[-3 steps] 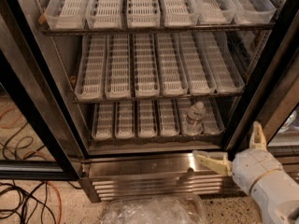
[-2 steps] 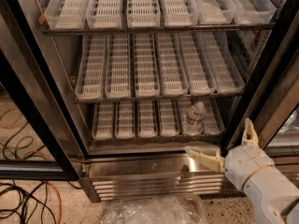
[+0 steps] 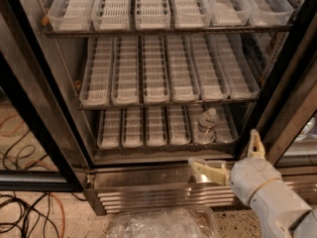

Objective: Pick water bottle from bottom shelf of fridge

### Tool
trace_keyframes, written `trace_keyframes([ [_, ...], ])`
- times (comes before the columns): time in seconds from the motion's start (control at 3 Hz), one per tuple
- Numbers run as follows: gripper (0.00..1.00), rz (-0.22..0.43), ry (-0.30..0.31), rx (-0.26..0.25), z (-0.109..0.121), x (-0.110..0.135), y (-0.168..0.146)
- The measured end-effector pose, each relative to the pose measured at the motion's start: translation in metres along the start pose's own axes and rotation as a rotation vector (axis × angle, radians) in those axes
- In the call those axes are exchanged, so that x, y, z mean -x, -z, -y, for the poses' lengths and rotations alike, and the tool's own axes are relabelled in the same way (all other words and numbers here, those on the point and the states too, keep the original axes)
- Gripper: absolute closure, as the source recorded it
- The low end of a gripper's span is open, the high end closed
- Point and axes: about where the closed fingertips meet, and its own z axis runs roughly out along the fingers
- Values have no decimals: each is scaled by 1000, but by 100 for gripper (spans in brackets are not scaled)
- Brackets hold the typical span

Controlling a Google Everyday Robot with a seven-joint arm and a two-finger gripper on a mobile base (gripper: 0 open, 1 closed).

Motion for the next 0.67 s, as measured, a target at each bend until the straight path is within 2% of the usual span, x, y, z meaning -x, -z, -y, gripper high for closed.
trace_keyframes([
  [0.33,0,24,-55,-2,-15,-7,0],
  [0.67,0,56,-111,-25,-29,-13,1],
])
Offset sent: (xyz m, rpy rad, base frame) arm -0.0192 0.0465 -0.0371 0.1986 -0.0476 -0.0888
